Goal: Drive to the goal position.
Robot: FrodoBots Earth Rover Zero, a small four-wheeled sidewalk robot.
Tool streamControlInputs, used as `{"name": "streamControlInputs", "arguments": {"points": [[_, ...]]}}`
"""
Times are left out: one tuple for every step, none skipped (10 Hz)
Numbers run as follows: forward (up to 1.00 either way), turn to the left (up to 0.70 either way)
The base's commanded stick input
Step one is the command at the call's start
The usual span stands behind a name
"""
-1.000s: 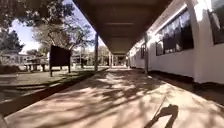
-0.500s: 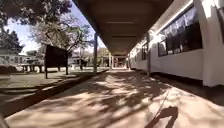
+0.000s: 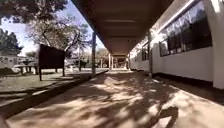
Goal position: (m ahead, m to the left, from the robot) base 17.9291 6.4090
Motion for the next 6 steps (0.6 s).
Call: {"name": "streamControlInputs", "arguments": {"points": [[0.70,0.00],[0.70,0.00],[0.70,0.00],[0.70,0.00],[0.70,0.00],[0.70,0.00]]}}
